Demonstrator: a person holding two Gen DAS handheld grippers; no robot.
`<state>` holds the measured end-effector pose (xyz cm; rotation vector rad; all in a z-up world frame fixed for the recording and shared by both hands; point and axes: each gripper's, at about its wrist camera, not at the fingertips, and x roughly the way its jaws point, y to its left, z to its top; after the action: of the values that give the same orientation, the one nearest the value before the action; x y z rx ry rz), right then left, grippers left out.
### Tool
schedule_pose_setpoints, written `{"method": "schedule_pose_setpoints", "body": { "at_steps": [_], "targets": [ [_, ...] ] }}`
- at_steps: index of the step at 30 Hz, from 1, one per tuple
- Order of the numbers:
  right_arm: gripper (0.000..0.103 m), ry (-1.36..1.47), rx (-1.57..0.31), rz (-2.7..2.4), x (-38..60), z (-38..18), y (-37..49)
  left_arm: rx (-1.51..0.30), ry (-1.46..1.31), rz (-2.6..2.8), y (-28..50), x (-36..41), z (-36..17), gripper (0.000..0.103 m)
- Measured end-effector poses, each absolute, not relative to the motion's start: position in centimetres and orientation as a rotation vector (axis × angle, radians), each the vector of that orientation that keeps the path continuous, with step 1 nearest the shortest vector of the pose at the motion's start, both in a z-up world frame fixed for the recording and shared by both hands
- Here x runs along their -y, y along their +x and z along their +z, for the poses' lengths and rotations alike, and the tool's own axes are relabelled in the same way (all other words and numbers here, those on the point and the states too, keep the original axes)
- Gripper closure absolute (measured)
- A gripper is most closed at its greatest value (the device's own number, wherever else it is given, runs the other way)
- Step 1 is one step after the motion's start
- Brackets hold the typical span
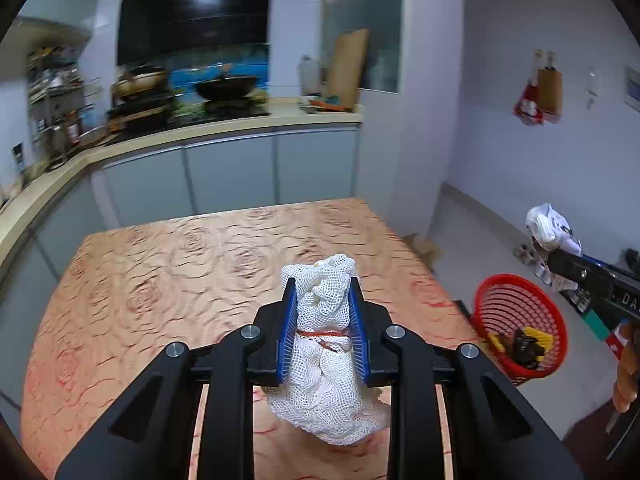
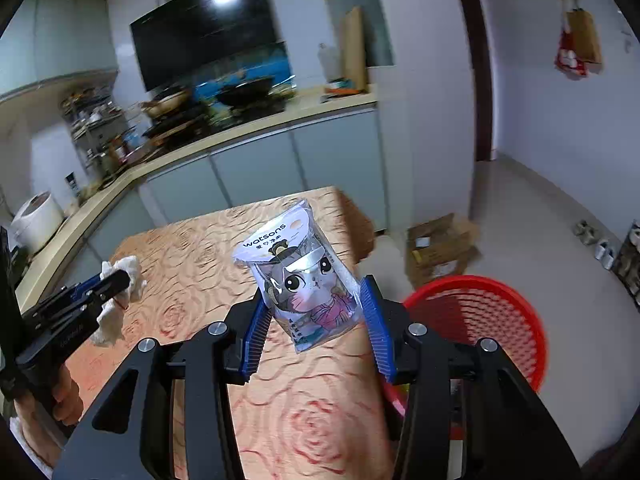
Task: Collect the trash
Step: 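Carry the white cloth and Watsons bag over the red wastebasket with both tools, then open both tools to drop the cloth and bag into the wastebasket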
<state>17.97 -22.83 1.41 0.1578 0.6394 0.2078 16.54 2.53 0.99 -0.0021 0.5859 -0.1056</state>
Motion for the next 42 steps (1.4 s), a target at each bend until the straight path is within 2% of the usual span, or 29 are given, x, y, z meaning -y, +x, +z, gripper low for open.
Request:
{"method": "schedule_pose_setpoints", "body": {
  "at_steps": [20, 38, 42],
  "targets": [
    [0.06, 0.229, -0.618, -0.02, 33.4, 0.7, 15.5, -0.563, 0.05, -0.383, 19.5, 12.0, 1.7, 0.08],
    [0.059, 0.232, -0.763, -0.068, 36.0, -4.9, 17.8, -0.73, 0.092, -0.501, 23.1, 19.2, -4.7, 0.08],
    [0.059, 0.239, -0.806, -0.076, 36.4, -6.6, 18.6, -0.764, 0.091, -0.513, 23.6, 19.6, -5.8, 0.077]
  ]
}}
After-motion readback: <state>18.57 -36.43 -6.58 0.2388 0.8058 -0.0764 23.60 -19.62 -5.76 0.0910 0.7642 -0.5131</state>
